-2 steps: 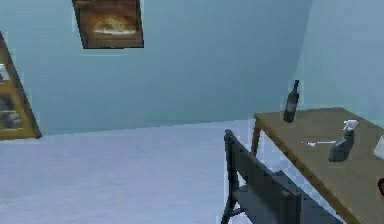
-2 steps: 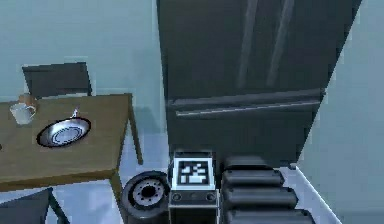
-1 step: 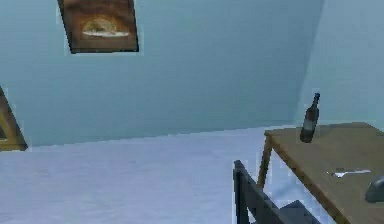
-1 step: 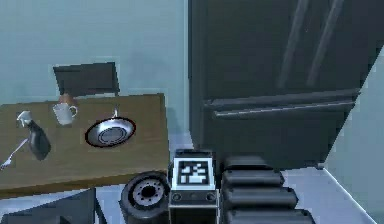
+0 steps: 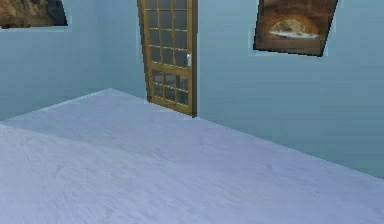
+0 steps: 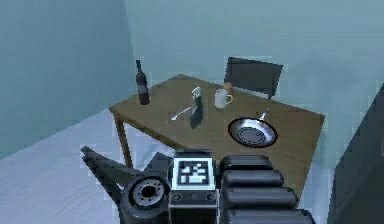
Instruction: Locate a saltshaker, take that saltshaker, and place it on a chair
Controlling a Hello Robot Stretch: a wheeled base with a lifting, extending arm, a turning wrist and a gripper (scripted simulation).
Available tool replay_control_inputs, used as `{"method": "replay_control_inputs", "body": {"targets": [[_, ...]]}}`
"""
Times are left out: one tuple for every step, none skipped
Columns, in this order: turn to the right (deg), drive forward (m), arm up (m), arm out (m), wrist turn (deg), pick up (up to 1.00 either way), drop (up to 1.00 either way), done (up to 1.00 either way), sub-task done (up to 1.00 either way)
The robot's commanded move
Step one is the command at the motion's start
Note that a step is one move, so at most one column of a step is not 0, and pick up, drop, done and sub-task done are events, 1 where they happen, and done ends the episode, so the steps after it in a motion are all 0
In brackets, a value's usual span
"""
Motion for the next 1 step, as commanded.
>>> {"method": "replay_control_inputs", "body": {"targets": [[-6.0, 0.0, 0.0, 0.0, 0.0, 0.0, 0.0, 0.0, 0.0]]}}
